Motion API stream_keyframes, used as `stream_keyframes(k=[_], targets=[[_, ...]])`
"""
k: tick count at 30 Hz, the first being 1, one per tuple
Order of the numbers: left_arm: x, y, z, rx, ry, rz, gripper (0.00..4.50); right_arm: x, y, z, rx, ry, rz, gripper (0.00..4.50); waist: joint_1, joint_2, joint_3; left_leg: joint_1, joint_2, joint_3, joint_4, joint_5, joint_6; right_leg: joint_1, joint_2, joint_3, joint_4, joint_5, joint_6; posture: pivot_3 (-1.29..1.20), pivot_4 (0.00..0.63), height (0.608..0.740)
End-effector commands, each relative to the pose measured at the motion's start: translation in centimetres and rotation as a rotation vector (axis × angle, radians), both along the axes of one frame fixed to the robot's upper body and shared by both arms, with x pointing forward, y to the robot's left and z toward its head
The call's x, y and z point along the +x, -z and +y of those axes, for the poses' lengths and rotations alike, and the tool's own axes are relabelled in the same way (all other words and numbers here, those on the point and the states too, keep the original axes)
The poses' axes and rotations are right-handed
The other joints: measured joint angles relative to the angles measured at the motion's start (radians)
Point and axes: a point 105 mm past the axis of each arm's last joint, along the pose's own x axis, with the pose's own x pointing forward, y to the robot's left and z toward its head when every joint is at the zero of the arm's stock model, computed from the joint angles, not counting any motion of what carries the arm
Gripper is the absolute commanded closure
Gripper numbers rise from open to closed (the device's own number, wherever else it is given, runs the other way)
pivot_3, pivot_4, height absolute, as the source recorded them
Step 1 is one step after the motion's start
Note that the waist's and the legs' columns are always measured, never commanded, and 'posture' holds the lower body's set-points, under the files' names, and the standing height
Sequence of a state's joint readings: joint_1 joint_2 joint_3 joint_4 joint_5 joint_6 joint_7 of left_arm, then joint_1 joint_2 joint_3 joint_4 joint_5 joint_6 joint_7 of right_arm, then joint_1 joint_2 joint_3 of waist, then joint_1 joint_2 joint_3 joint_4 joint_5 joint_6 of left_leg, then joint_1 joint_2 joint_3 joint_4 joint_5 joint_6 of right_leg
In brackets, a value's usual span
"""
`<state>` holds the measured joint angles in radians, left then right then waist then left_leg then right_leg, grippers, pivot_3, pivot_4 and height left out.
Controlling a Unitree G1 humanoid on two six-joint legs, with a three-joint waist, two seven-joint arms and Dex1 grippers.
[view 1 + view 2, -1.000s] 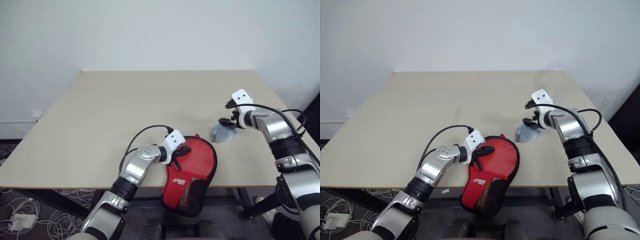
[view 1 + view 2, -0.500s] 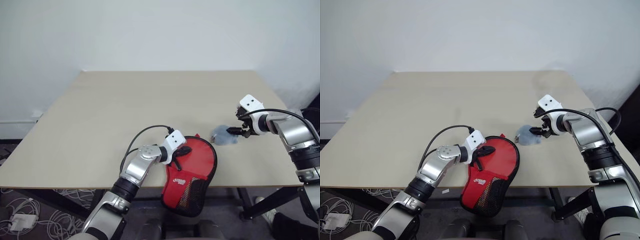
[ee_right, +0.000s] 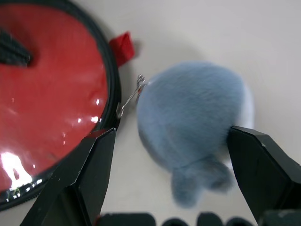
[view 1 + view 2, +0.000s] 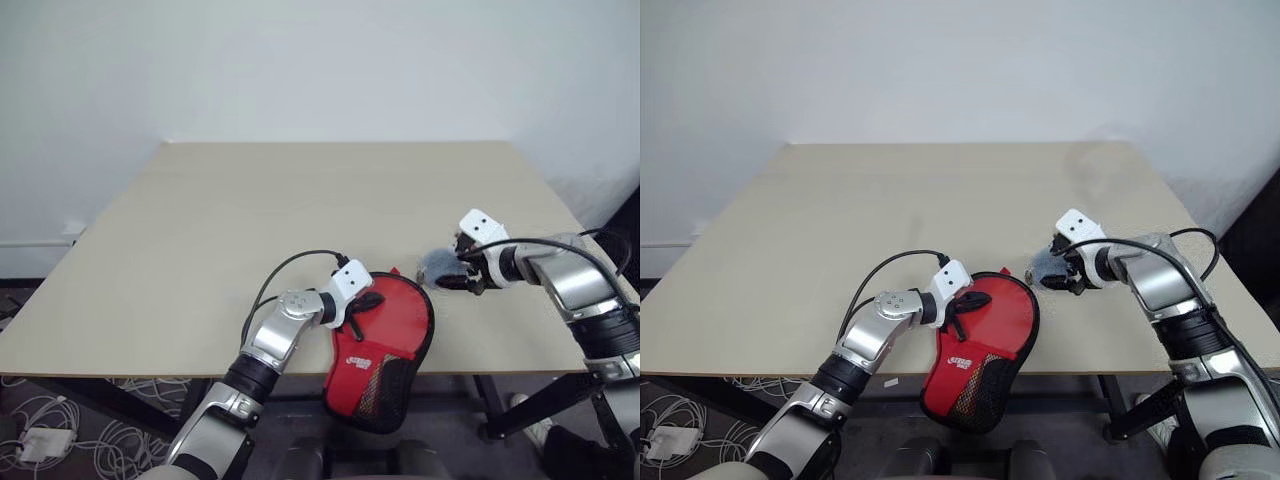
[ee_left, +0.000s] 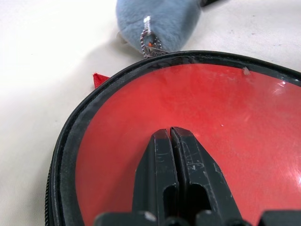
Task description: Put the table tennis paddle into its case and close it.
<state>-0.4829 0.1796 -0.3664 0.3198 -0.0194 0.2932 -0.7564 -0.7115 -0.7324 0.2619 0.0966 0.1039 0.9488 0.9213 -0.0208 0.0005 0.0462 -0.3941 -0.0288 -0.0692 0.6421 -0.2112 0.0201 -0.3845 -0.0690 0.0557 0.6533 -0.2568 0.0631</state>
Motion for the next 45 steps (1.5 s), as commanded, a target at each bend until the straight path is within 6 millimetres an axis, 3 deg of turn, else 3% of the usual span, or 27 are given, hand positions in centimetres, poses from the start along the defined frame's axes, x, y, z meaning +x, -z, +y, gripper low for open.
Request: stream_keyframes(k=[1,6,10,16,23,38,45], targets=[[-0.6,2.1,0.6,0.061,-0.004,0.064,4.50,1.9,-4.9,-0.5,0.051,0.027,-0.134,0.54,0.000,0.000,0.000,0.000,0.000,0.000,0.000,0.000,0.000,0.000,0.000,0.000,0.000,0.000,0.000,0.00,0.000,0.734],[-0.5,2.2,0.6,0.066,-0.002,0.066,4.50,4.0,-5.3,-1.3,0.027,0.076,-0.187,0.54,0.000,-0.001,0.000,0.000,0.000,0.000,0.000,0.000,0.000,0.001,0.000,-0.001,0.000,0.000,0.000,0.00,0.000,0.734],[-0.5,2.1,0.6,0.066,0.000,0.063,4.50,5.7,-3.4,-1.2,-0.001,0.121,-0.205,0.54,-0.001,-0.001,-0.001,0.001,0.000,0.000,0.000,0.000,0.000,0.001,0.000,0.000,0.000,0.000,-0.001,0.00,0.000,0.734],[-0.5,2.0,0.6,0.065,-0.004,0.062,4.50,6.5,-0.2,-0.8,-0.052,0.132,-0.191,0.54,-0.001,0.000,0.000,0.000,0.000,0.000,0.000,0.000,0.000,0.000,0.000,0.000,0.001,0.003,-0.005,0.00,0.000,0.734],[-0.8,2.2,0.9,0.067,-0.009,0.068,4.50,4.7,1.8,0.1,-0.082,0.034,-0.136,0.54,-0.001,0.000,-0.001,0.001,0.000,0.000,0.000,0.000,0.000,0.000,0.000,0.000,0.001,0.003,-0.005,0.00,0.000,0.734],[-0.8,2.2,0.5,0.062,-0.004,0.067,4.50,-0.7,2.8,-0.1,-0.092,-0.074,0.014,0.54,0.000,-0.001,-0.001,0.001,0.000,-0.001,0.001,0.000,0.000,0.002,0.000,-0.001,0.000,0.000,0.000,0.00,0.000,0.734],[-0.7,2.2,0.4,0.063,0.000,0.064,4.50,-1.6,3.8,0.5,-0.087,-0.083,0.043,0.54,0.000,-0.001,-0.001,0.001,0.000,-0.001,0.001,0.000,0.000,0.002,0.000,-0.001,0.000,0.000,0.000,0.00,0.000,0.734]])
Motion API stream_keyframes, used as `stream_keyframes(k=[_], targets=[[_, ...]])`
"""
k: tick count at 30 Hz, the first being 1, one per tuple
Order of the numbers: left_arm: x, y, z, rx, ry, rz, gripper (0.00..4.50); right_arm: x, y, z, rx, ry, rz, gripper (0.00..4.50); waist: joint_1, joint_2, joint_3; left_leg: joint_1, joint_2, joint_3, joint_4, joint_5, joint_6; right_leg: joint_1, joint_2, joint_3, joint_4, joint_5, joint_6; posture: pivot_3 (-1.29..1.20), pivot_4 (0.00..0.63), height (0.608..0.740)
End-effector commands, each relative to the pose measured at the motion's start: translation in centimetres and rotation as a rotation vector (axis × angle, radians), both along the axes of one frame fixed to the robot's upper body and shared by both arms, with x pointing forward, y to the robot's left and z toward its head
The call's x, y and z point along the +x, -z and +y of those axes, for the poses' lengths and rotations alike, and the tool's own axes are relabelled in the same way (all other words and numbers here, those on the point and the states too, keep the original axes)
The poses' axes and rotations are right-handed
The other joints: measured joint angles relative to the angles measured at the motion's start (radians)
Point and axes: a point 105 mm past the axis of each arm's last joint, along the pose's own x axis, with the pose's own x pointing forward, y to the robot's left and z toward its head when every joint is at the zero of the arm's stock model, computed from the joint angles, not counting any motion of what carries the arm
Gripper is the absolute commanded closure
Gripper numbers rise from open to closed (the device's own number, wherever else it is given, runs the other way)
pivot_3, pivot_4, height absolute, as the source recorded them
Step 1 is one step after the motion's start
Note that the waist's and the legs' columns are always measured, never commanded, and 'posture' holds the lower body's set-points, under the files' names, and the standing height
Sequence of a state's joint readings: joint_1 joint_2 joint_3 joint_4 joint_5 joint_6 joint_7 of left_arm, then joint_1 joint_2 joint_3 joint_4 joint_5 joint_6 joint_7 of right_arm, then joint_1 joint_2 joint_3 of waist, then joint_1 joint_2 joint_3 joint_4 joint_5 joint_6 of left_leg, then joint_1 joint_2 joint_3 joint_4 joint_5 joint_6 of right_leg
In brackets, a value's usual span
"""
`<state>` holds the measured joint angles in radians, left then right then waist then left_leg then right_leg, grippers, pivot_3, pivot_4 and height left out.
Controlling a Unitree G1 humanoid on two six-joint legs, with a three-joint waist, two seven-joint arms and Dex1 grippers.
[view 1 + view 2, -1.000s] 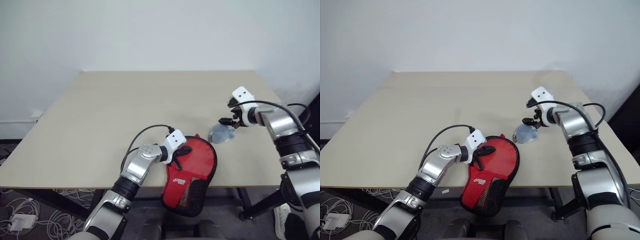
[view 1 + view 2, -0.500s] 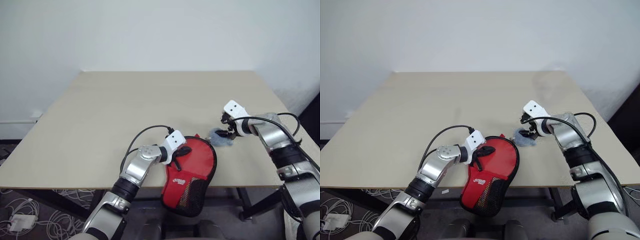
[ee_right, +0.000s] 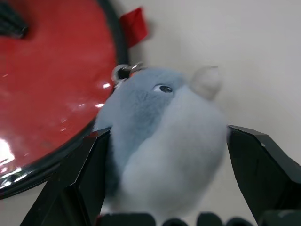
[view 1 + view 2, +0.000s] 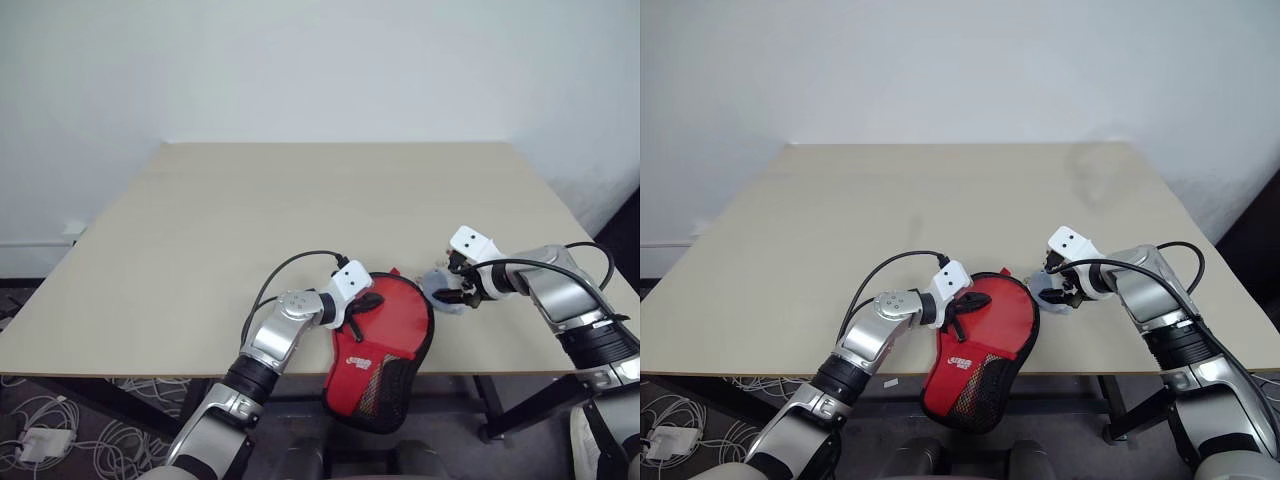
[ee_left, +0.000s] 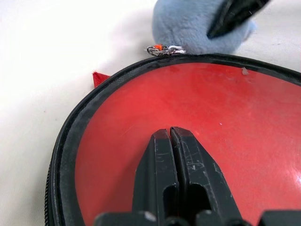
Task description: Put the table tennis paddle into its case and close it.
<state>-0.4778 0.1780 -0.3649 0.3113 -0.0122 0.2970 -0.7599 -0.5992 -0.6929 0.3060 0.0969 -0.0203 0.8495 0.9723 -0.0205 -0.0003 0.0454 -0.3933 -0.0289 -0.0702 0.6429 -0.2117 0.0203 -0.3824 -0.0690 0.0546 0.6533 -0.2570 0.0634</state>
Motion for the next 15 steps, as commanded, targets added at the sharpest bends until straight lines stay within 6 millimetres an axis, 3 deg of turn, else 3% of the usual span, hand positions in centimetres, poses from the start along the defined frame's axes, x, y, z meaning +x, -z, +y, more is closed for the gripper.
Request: stream_keyframes(k=[1,4,6,12,15], targets=[[-0.6,2.2,0.4,0.061,-0.002,0.064,4.50,0.0,-0.4,0.2,-0.002,-0.008,-0.018,0.54,0.000,0.000,0.000,0.000,0.000,0.000,0.000,0.000,0.000,0.000,0.000,0.000,0.000,0.000,0.000,0.00,0.000,0.734],[-0.7,2.3,0.4,0.062,-0.003,0.065,4.50,0.2,-0.6,0.1,0.000,0.004,-0.028,0.54,0.000,0.000,0.000,0.000,0.000,0.000,0.000,0.000,0.000,0.000,0.000,0.000,0.000,0.000,0.000,0.00,0.000,0.734],[-0.7,2.3,0.4,0.062,-0.003,0.067,4.50,0.4,-0.8,-0.1,0.001,0.015,-0.035,0.90,0.000,0.000,0.000,0.000,0.000,0.000,0.000,0.000,0.000,0.000,0.000,0.000,0.000,0.000,0.000,0.00,0.000,0.734],[-0.7,2.4,0.2,0.054,0.001,0.070,4.50,0.8,-1.9,-0.2,0.007,0.003,-0.066,2.87,0.000,0.000,0.000,0.000,0.000,0.000,0.000,0.000,0.000,0.000,0.000,0.000,0.000,0.000,0.000,0.00,0.000,0.734],[-0.7,2.5,0.0,0.049,0.010,0.071,4.50,1.2,-2.5,-0.1,0.009,-0.002,-0.086,3.63,0.001,0.000,0.000,0.000,0.000,0.000,0.000,0.000,0.000,0.000,0.000,0.000,0.000,0.000,0.000,0.00,0.000,0.734]])
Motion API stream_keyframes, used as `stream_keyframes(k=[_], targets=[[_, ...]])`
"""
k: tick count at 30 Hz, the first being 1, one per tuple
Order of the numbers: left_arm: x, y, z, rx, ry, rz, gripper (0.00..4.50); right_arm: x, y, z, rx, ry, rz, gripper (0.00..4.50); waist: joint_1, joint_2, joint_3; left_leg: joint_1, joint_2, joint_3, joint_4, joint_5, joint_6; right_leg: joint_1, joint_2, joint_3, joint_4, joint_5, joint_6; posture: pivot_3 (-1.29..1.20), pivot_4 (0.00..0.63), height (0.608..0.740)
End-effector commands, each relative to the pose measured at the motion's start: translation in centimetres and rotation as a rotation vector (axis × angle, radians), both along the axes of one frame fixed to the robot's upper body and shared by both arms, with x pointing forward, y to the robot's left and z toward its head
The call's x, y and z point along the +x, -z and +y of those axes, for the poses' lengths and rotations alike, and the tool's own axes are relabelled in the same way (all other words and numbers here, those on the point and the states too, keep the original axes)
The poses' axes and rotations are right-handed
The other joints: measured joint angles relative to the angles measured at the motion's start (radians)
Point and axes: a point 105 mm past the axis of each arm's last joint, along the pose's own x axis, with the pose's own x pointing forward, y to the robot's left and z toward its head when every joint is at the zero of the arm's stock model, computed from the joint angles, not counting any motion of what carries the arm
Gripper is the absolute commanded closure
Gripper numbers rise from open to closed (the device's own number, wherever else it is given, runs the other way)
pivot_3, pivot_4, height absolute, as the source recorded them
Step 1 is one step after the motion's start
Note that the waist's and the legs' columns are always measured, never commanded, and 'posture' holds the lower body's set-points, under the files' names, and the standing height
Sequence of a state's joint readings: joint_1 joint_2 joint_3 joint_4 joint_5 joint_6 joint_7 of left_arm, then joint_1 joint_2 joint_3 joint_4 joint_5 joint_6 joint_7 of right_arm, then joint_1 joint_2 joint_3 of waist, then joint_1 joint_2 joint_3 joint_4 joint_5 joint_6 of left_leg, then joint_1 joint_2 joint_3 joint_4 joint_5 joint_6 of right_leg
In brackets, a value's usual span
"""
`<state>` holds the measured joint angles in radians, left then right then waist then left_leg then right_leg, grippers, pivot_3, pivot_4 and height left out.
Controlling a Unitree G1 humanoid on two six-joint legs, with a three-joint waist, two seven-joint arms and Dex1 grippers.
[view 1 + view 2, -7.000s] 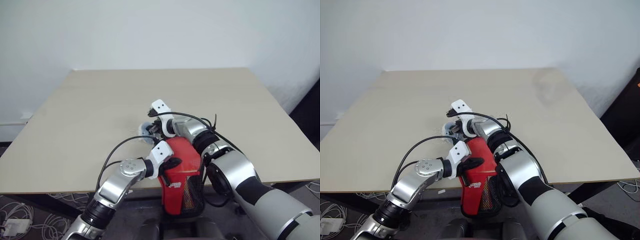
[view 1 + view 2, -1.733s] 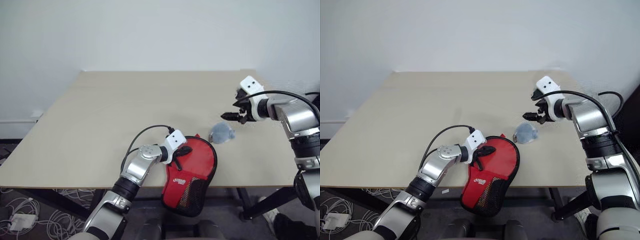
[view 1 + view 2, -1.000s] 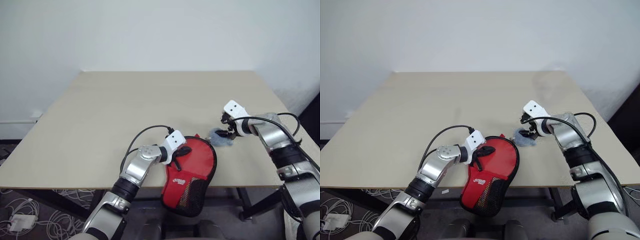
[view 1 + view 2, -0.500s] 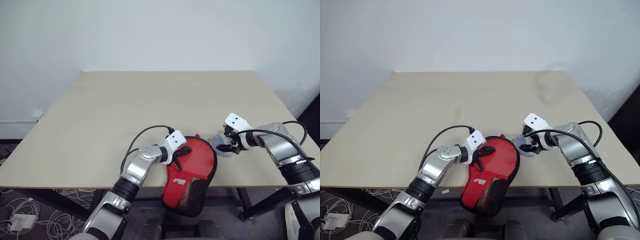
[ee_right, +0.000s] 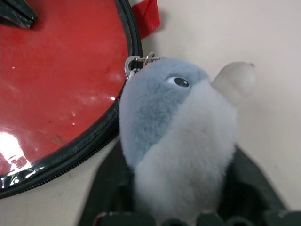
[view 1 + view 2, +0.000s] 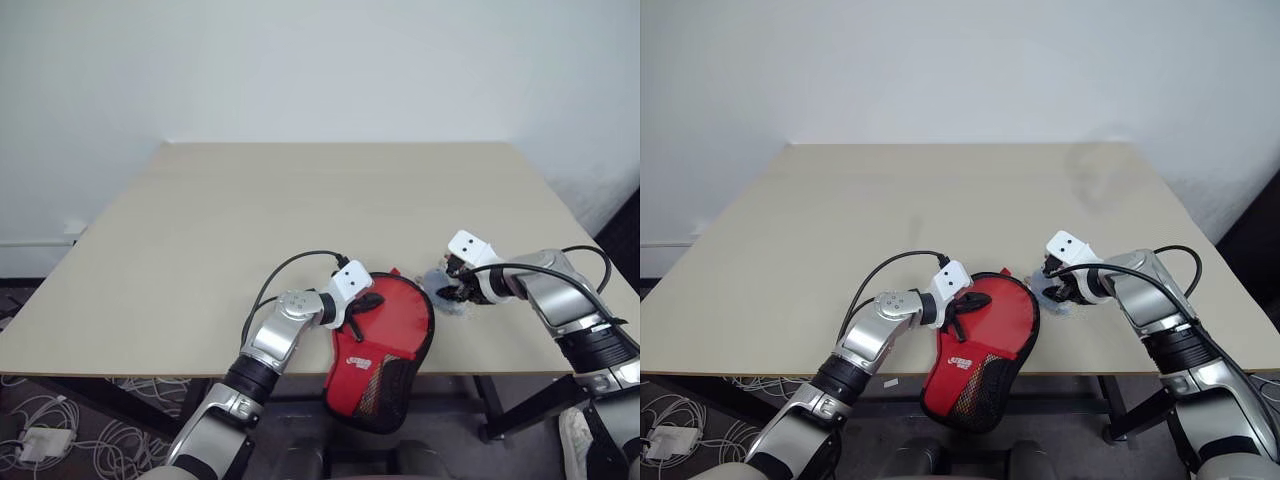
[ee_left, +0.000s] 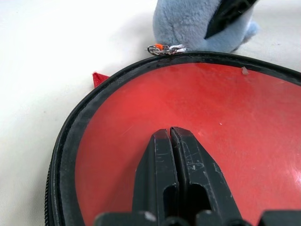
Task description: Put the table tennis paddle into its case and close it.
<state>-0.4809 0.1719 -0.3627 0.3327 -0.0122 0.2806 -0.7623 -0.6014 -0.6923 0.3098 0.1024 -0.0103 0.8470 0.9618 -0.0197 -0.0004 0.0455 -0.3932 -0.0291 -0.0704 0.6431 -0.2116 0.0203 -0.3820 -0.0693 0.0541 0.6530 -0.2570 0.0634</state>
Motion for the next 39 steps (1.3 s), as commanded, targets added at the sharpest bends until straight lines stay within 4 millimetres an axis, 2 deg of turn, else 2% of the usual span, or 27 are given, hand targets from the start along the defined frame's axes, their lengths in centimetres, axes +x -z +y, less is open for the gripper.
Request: stream_keyframes(k=[1,3,7,15,20,29,39], targets=[[-0.7,2.2,-0.1,0.042,0.017,0.071,4.50,1.3,-2.9,-0.1,0.006,-0.010,-0.092,3.85,0.000,0.000,0.000,0.000,0.000,0.000,0.000,0.000,0.000,0.000,0.000,0.000,0.000,0.000,0.000,0.00,0.000,0.734],[-0.6,2.1,-0.5,0.015,0.030,0.078,4.50,1.8,-3.9,0.1,0.004,-0.034,-0.124,4.04,0.001,0.000,0.000,0.000,0.000,0.000,0.000,0.000,0.000,0.000,0.000,0.000,0.000,0.000,0.000,0.00,0.000,0.734],[-0.3,1.9,-0.8,-0.015,0.065,0.054,4.50,2.4,-5.5,0.5,0.014,-0.076,-0.169,4.05,0.003,0.000,0.000,0.000,0.000,0.000,0.000,0.000,0.000,0.000,0.000,0.000,0.000,0.000,0.000,0.00,0.000,0.734],[-0.5,2.5,-1.0,-0.075,0.121,0.093,4.50,2.6,-6.0,-0.1,0.002,-0.079,-0.178,4.05,0.020,0.000,0.000,0.000,-0.001,0.000,0.001,0.000,0.000,0.001,-0.001,-0.001,-0.001,0.000,0.000,0.00,0.000,0.734],[-0.2,2.8,-0.8,-0.044,0.153,0.110,4.50,2.1,-6.0,-0.8,-0.007,-0.089,-0.166,4.05,0.022,0.000,0.000,0.000,-0.001,0.000,0.001,-0.001,0.001,0.001,-0.001,-0.001,-0.002,0.000,0.000,0.00,0.000,0.734],[0.3,2.6,-0.8,0.032,0.228,0.157,4.50,0.2,-5.3,-2.9,-0.068,-0.163,-0.142,4.05,0.023,0.000,0.000,0.000,0.000,0.001,0.002,-0.001,0.002,0.001,-0.001,-0.001,-0.002,0.000,0.001,0.00,0.000,0.734],[0.6,2.7,-0.6,0.072,0.266,0.158,4.50,-4.5,-3.7,-2.5,-0.094,-0.355,-0.078,4.05,0.023,-0.001,0.001,-0.001,0.000,0.001,0.002,-0.002,0.002,0.001,-0.001,-0.002,-0.003,-0.001,0.002,0.00,0.000,0.734]])
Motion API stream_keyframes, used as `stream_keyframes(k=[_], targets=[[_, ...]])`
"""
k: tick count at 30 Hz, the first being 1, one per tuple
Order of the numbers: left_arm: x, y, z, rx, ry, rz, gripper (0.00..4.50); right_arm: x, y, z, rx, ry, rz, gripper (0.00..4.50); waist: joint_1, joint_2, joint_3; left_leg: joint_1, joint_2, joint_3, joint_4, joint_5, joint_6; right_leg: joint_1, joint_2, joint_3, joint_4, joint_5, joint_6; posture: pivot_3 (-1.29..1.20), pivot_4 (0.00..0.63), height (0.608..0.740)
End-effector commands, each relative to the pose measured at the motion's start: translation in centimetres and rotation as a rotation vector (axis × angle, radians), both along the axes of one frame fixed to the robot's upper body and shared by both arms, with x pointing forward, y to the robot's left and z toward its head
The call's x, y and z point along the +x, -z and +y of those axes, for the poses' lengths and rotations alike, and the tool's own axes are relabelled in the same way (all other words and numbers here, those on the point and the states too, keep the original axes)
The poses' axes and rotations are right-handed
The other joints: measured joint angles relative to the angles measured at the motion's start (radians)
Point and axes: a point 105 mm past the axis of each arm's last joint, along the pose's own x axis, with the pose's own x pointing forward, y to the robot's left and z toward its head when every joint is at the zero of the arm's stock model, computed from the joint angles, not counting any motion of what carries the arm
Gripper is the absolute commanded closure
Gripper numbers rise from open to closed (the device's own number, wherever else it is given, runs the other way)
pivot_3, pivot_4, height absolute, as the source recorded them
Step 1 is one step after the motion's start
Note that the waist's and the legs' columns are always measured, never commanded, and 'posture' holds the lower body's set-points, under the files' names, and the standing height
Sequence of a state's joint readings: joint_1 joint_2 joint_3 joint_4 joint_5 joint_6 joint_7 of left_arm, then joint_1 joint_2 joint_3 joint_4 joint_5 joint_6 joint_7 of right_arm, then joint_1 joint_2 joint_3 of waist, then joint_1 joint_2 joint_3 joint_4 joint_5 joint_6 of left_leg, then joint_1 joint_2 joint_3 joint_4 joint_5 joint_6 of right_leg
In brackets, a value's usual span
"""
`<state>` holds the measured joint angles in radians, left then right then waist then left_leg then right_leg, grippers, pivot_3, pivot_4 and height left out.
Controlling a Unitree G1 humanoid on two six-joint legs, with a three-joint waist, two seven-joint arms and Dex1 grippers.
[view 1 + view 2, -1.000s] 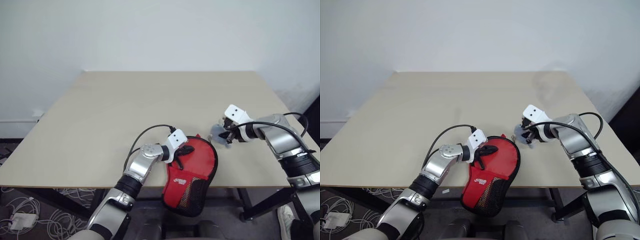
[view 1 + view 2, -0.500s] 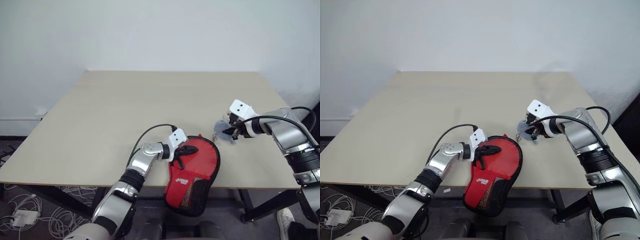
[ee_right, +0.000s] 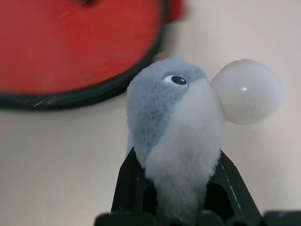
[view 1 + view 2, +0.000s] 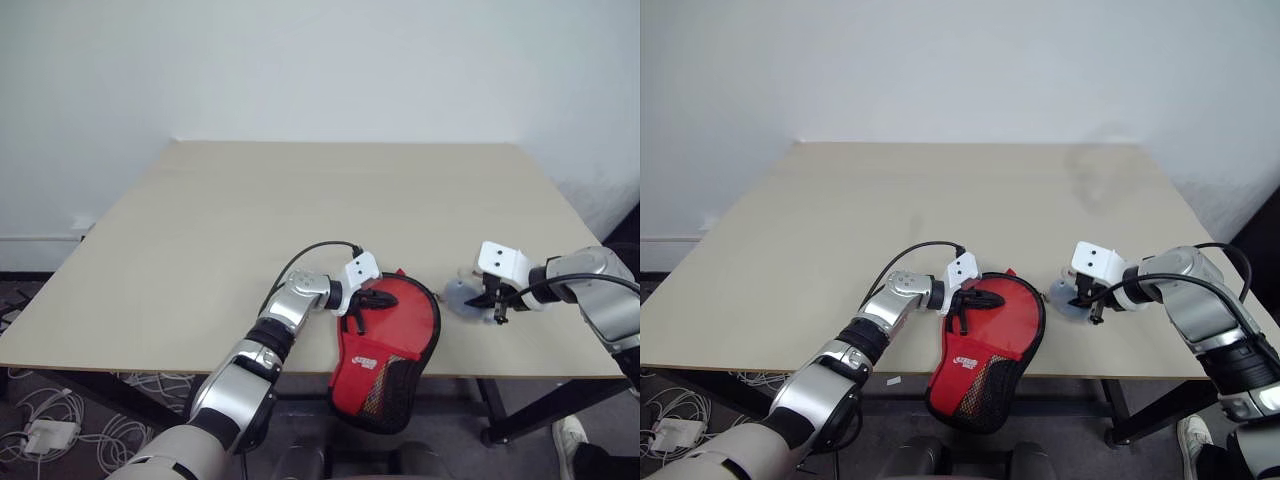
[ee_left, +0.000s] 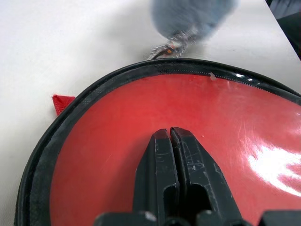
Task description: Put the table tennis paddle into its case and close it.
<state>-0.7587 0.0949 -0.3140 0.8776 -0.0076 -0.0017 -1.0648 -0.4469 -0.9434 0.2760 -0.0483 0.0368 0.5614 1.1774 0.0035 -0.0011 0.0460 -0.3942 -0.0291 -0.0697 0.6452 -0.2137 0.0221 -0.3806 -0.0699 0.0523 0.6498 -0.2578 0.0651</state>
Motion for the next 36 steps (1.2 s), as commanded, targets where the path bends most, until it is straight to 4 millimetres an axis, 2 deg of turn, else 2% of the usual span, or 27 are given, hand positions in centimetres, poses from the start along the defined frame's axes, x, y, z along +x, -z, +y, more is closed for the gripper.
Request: stream_keyframes(k=[1,15,17,19,26,36], targets=[[-0.7,2.6,1.0,0.102,0.003,0.062,4.50,-0.8,-2.1,0.1,-0.003,-0.078,-0.057,4.05,0.002,0.000,0.000,0.000,0.000,0.000,0.000,0.000,0.000,0.000,0.000,0.000,0.000,0.000,0.000,0.00,0.000,0.734],[-0.5,2.8,1.4,0.121,0.012,0.053,4.50,-4.8,-1.5,-0.3,-0.082,-0.301,-0.033,4.05,0.001,-0.001,0.000,0.001,0.001,-0.004,0.000,-0.002,0.000,0.005,0.000,-0.004,-0.006,0.000,0.000,0.00,0.000,0.734],[-0.5,2.7,1.4,0.122,0.014,0.050,4.50,-6.2,-1.2,-0.2,-0.078,-0.327,0.023,4.05,0.001,-0.001,0.000,0.001,0.001,-0.004,0.000,-0.002,-0.001,0.006,0.000,-0.005,-0.006,0.000,0.000,0.00,0.000,0.734],[-0.5,2.6,1.4,0.117,0.020,0.048,4.50,-7.7,-1.0,0.2,-0.061,-0.364,0.068,4.05,0.002,-0.001,0.000,0.001,0.001,-0.004,0.001,-0.002,-0.001,0.006,0.000,-0.005,-0.006,0.000,0.000,0.00,0.000,0.734],[-0.6,2.6,1.2,0.126,0.039,0.043,4.50,-10.7,-0.6,1.5,-0.027,-0.431,0.116,4.05,0.001,-0.002,0.000,0.001,0.002,-0.006,0.002,-0.003,-0.001,0.007,0.000,-0.007,-0.007,0.000,0.000,0.00,0.000,0.734],[-0.5,2.4,1.0,0.135,0.047,0.035,4.50,-14.1,-0.5,3.3,0.008,-0.512,0.164,4.05,0.010,-0.003,0.001,0.000,0.002,-0.006,0.003,-0.004,-0.001,0.007,0.000,-0.007,-0.008,0.000,0.001,0.00,0.000,0.734]])
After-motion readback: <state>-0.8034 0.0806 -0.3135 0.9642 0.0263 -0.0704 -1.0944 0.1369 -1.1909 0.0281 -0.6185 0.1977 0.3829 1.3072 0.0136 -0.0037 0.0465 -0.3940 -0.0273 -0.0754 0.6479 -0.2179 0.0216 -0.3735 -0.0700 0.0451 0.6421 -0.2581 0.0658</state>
